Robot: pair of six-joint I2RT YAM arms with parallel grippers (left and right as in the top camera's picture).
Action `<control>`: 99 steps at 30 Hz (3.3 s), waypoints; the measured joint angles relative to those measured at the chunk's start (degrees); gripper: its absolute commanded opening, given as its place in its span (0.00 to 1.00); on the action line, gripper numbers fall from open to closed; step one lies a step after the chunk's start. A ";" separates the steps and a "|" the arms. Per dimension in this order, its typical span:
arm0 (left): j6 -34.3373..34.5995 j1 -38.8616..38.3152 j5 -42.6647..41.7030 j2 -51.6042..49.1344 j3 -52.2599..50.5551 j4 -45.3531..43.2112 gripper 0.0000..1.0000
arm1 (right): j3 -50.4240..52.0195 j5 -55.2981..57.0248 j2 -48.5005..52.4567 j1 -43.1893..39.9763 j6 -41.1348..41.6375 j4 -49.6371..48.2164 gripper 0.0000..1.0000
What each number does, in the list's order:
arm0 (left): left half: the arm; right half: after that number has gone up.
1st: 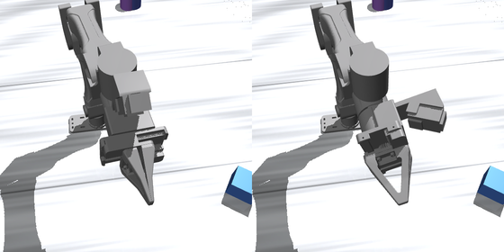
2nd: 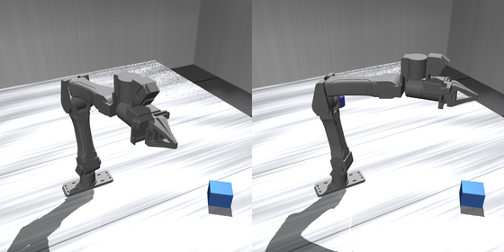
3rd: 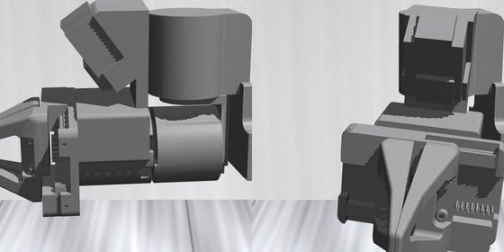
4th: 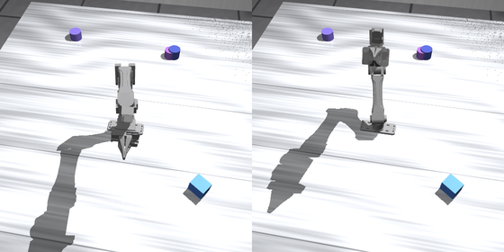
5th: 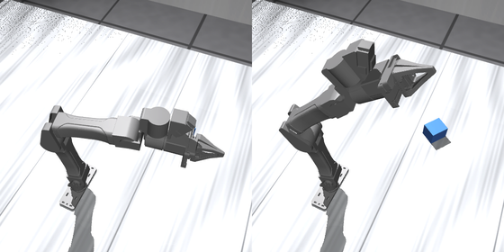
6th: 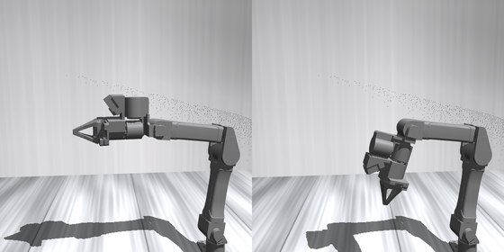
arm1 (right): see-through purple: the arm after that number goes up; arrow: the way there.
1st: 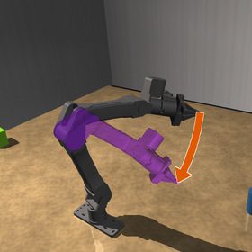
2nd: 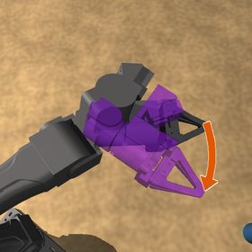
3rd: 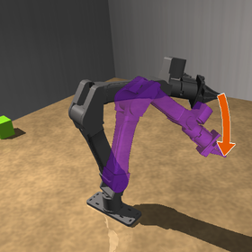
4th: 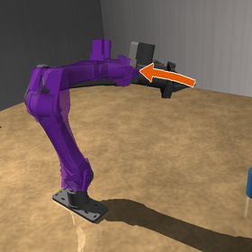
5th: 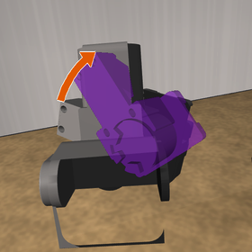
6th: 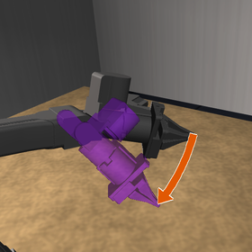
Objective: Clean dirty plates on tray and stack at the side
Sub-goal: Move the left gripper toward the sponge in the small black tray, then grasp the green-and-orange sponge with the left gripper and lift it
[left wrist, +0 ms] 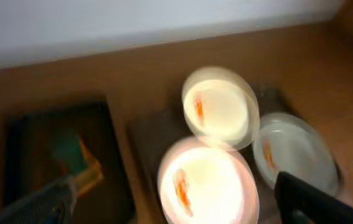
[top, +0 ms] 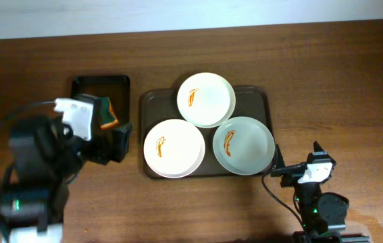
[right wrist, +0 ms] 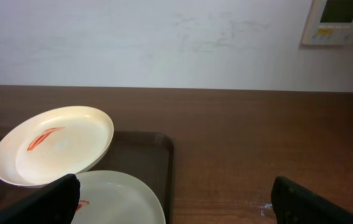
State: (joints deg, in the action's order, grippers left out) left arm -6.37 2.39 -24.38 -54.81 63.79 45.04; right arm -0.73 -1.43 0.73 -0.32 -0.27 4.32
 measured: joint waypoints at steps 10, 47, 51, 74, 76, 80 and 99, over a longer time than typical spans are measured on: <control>12.79 0.31 15.32 -65.18 43.04 22.77 0.84 | 0.00 -0.04 -0.04 0.00 -0.02 -0.02 0.98; 20.20 0.59 34.36 -79.69 44.26 9.35 1.00 | 0.00 -0.02 -0.04 0.00 0.02 0.00 0.98; 18.29 0.74 34.03 -79.34 44.96 17.81 0.96 | 0.00 -0.02 -0.04 0.00 0.04 0.00 0.98; 10.58 0.74 34.29 -79.58 44.52 19.02 0.00 | 0.00 -0.02 -0.04 0.00 -0.02 0.00 0.98; 10.45 0.74 34.27 -79.60 44.85 20.83 0.00 | 0.00 -0.02 -0.04 0.00 0.04 0.00 0.98; 10.47 0.74 32.68 -80.08 58.07 32.57 0.00 | 0.00 -0.04 -0.02 0.00 0.00 -0.02 0.98; 6.32 0.76 16.96 -66.31 59.65 28.41 0.00 | 0.00 -0.02 -0.04 0.00 0.00 0.00 0.98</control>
State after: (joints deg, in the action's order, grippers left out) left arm -0.05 3.16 -7.42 -121.12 123.44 73.45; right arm -0.73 -1.45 0.69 -0.32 -0.27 4.32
